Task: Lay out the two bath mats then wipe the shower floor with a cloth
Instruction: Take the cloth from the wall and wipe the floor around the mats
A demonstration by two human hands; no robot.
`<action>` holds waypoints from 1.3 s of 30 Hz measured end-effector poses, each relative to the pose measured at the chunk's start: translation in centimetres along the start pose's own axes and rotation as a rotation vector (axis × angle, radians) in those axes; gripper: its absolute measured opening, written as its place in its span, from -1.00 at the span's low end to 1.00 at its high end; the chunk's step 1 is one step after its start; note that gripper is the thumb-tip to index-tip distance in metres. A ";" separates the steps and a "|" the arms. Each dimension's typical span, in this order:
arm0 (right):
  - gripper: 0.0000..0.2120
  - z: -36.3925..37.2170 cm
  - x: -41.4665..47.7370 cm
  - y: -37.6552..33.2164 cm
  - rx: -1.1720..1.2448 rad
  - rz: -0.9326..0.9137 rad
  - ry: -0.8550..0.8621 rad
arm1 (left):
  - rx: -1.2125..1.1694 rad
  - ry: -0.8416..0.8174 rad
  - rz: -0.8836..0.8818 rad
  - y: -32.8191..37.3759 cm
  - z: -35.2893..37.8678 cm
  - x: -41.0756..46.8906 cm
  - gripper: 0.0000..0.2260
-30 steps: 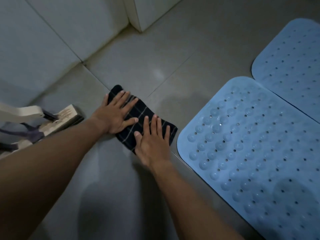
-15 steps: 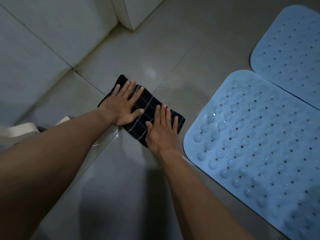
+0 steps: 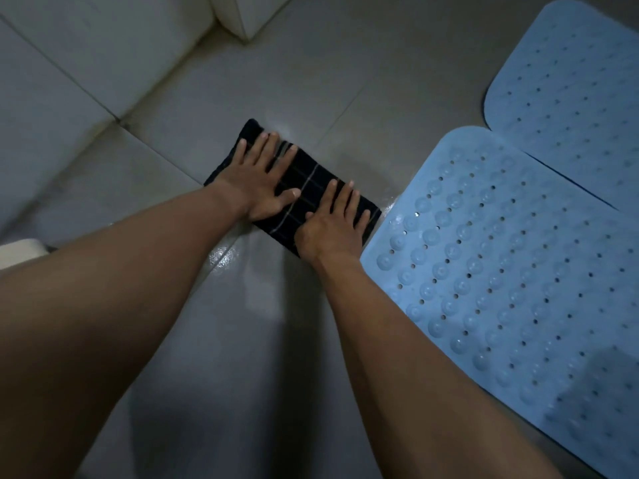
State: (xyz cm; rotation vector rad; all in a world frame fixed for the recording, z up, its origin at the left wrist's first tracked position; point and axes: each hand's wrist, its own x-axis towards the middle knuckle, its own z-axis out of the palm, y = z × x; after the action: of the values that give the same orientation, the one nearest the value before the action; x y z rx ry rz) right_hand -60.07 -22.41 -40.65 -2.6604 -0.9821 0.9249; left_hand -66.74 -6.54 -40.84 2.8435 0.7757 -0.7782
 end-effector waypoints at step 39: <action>-0.34 -8.2 11.9 7.3 -0.098 -0.110 0.085 | -0.045 -0.198 -0.147 5.4 -8.2 12.2 -0.27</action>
State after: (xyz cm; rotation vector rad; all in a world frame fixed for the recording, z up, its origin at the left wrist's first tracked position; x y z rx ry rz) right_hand -44.13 -20.02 -42.57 -2.6687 -1.1689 0.7532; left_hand -51.32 -3.96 -40.08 2.6414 0.9657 -1.0290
